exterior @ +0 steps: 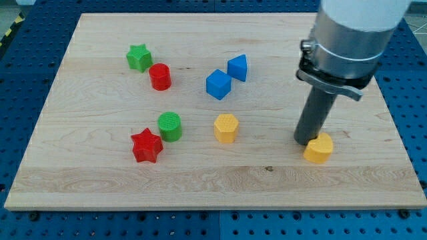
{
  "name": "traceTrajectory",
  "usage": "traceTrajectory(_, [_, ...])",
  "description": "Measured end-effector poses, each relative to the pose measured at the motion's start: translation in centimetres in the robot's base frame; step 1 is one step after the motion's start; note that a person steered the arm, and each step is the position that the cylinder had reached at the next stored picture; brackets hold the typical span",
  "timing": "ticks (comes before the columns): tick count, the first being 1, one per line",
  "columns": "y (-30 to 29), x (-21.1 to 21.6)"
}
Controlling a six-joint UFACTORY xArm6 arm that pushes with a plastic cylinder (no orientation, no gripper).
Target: Move yellow heart towards bottom center
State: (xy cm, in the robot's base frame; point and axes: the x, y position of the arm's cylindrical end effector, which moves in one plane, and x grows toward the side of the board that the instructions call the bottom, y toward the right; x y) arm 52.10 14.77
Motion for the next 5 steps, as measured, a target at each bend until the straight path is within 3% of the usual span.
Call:
traceTrajectory(2, [4.1,-1.1])
traceTrajectory(3, [5.8,1.1])
traceTrajectory(5, [3.3,2.4])
